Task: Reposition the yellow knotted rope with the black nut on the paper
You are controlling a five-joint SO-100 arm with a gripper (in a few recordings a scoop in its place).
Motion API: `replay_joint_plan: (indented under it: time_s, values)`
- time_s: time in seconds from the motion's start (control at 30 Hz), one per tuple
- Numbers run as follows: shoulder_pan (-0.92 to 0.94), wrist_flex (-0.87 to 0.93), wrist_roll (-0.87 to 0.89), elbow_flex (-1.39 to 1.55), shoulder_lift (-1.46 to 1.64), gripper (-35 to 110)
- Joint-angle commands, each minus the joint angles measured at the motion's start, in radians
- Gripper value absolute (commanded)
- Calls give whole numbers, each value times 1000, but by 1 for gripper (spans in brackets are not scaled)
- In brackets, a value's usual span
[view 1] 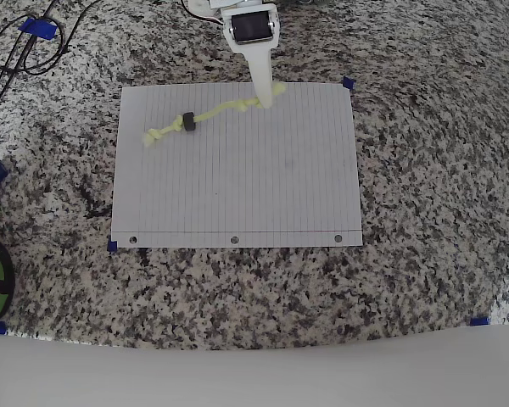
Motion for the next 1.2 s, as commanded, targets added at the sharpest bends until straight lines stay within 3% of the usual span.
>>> replay_joint_plan:
  time_s: [0.0,0.43,1.0,1.17]
  values:
    - [-3,-17,-155,-6,6,0]
    - [-80,-12,-514,-8,-123,0]
    - [-178,-225,-574,72,-129,0]
    - [-210,-201,-525,75,-129,32]
